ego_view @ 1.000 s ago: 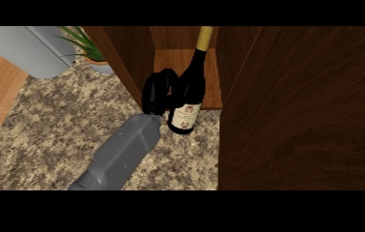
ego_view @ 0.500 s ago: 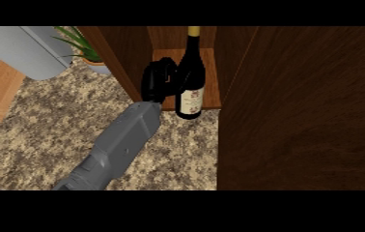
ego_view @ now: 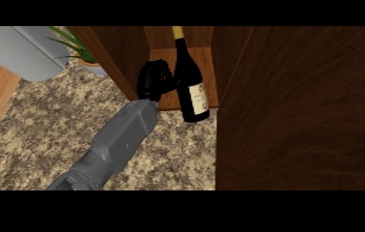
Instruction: Pick up the wine, place it into the cabinet and close the cabinet
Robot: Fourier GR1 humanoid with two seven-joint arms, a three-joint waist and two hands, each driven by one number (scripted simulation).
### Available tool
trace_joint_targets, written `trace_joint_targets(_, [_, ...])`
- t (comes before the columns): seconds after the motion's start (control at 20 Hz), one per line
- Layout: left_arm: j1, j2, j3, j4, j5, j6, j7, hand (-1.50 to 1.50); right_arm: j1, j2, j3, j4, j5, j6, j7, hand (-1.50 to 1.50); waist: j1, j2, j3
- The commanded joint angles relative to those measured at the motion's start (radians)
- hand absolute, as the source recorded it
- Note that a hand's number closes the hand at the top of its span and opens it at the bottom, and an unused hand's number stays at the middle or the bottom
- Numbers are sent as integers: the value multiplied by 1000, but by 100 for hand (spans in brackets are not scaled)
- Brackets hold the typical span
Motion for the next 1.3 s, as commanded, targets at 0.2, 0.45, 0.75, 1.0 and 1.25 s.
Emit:
trace_joint_targets(0.2, [-39, 0, 73, 96, 21, -50, -83, 150, -6, 16, 33, 1, 29, -10, -2, -150, 4, 2, -1])
trace_joint_targets(0.45, [-33, 3, 76, 113, 1, -33, -182, -150, -59, 15, 35, 9, 55, -47, 36, -150, 18, 1, -1])
trace_joint_targets(0.75, [16, 11, 50, 36, -38, -65, -240, -150, -12, -9, -25, -33, -2, -29, 30, -150, 40, -13, 0])
trace_joint_targets(1.0, [35, 28, 48, -16, -45, -53, -254, -150, 2, 9, 25, -31, 59, -33, 22, -150, 52, -17, 0])
trace_joint_targets(1.25, [149, 6, -9, -114, -88, -13, -255, -150, 41, -36, -54, -50, -46, 6, 34, -150, 64, -23, 2])
